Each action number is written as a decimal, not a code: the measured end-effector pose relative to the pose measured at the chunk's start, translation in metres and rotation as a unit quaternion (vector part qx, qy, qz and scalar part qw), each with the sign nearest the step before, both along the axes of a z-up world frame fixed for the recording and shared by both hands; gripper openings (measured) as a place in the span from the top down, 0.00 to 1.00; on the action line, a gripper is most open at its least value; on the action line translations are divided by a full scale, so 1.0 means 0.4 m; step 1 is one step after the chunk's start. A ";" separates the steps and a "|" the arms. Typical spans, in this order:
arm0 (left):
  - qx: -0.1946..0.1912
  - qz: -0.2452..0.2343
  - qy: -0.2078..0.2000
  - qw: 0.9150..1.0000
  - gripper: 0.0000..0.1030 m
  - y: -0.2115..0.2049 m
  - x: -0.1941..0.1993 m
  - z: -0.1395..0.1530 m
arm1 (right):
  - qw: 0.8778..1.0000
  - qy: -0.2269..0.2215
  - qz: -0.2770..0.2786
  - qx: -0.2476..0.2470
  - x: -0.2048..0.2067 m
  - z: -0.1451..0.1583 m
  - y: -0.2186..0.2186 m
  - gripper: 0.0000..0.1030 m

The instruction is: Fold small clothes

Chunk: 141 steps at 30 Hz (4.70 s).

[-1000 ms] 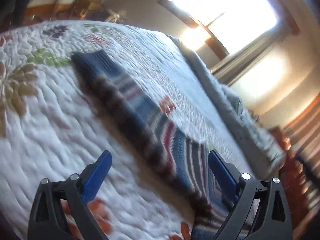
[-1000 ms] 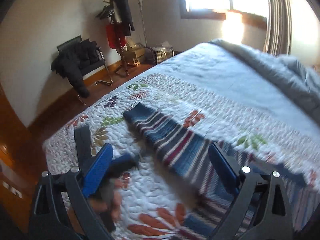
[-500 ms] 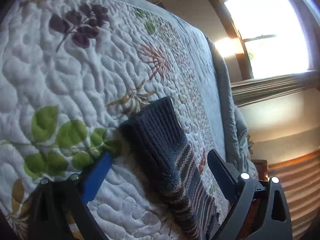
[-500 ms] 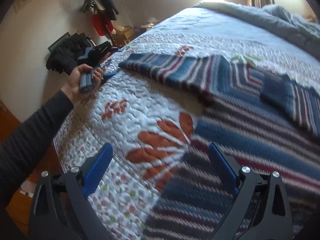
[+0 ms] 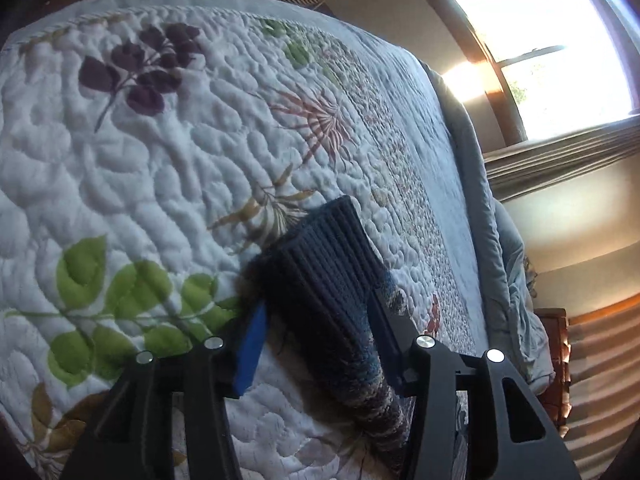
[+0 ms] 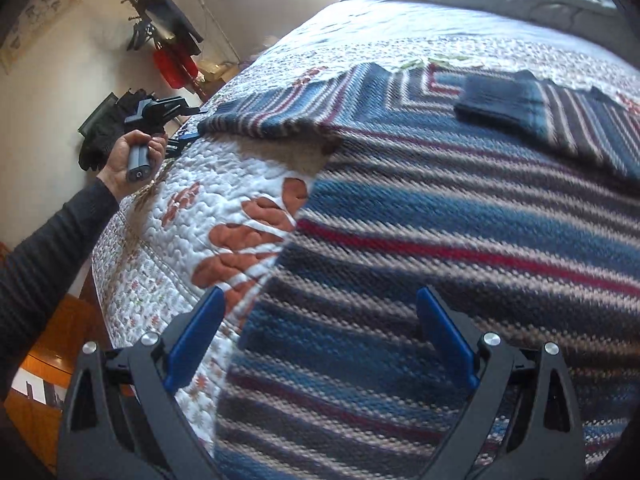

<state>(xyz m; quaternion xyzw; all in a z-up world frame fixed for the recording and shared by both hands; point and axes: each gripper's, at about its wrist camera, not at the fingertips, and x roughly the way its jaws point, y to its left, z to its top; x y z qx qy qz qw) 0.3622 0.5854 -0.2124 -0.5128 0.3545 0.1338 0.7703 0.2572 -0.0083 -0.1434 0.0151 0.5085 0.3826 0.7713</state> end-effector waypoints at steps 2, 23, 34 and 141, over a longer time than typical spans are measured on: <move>0.024 0.000 0.013 1.000 0.77 -0.019 0.007 0.011 | 1.000 0.001 -0.001 0.002 0.003 -0.010 -0.018 0.07; 0.230 -0.104 -0.084 0.964 0.91 -0.528 0.155 0.669 | 0.997 0.006 -0.025 0.068 0.026 -0.008 -0.169 0.07; 0.286 -0.214 -0.088 0.930 0.91 -1.031 0.257 0.746 | 0.988 0.025 -0.098 0.113 0.083 0.005 -0.337 0.07; -0.171 -0.077 -0.143 0.972 0.31 -0.943 -0.082 -0.063 | 0.887 0.285 -0.352 0.094 0.682 -0.083 -0.583 0.51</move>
